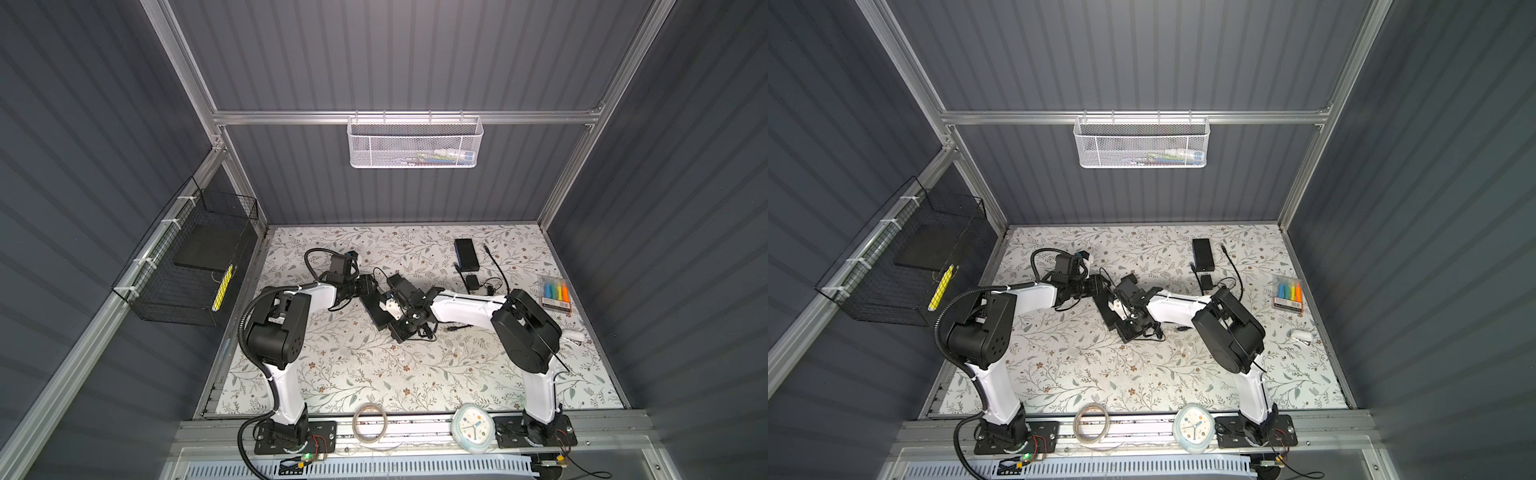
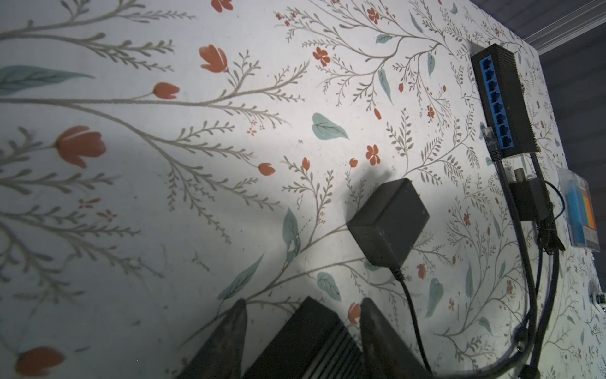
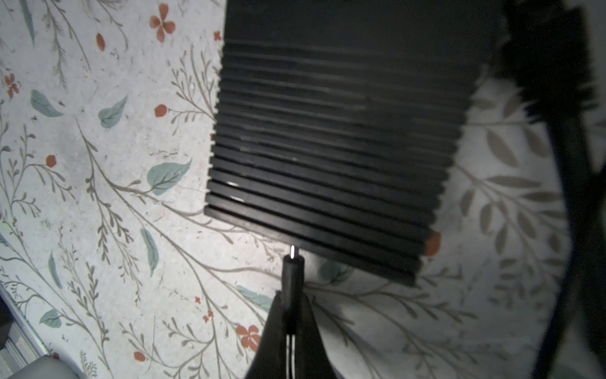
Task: Insert the plug into the switch port
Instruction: 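Align the plug tip with the switch's port edge using the right gripper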
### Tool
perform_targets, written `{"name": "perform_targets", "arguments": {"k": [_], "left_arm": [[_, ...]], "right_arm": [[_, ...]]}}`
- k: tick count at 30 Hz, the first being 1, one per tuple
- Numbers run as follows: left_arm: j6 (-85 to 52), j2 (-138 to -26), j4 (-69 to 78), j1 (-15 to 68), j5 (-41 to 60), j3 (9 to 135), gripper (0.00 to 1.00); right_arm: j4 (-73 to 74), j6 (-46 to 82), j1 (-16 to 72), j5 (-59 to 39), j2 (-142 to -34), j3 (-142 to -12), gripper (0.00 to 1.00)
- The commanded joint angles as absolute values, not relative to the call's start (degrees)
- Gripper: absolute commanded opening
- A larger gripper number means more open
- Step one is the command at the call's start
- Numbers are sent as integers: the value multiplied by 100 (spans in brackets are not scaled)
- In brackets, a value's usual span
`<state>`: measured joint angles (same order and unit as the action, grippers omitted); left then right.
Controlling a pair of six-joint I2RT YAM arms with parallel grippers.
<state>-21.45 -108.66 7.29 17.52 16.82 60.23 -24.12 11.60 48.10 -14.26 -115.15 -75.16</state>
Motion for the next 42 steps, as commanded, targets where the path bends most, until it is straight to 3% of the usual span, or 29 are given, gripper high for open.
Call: {"name": "perform_targets", "arguments": {"k": [1, 30, 35, 42], "left_arm": [[-2101, -10990, 738, 1714, 1819, 6055, 56], [-2175, -11077, 889, 1714, 1846, 5969, 56], [-2148, -11053, 861, 1714, 1846, 5952, 56], [-2148, -11043, 853, 1714, 1845, 5977, 56]], "right_arm": [[-2837, 1187, 4825, -1088, -11822, -7471, 0], [-2806, 1468, 4922, -1315, -11768, -7638, 0], [-2828, 1457, 4922, -1258, -11828, -7630, 13], [-2782, 1446, 4922, -1291, -11863, -7560, 14]]}}
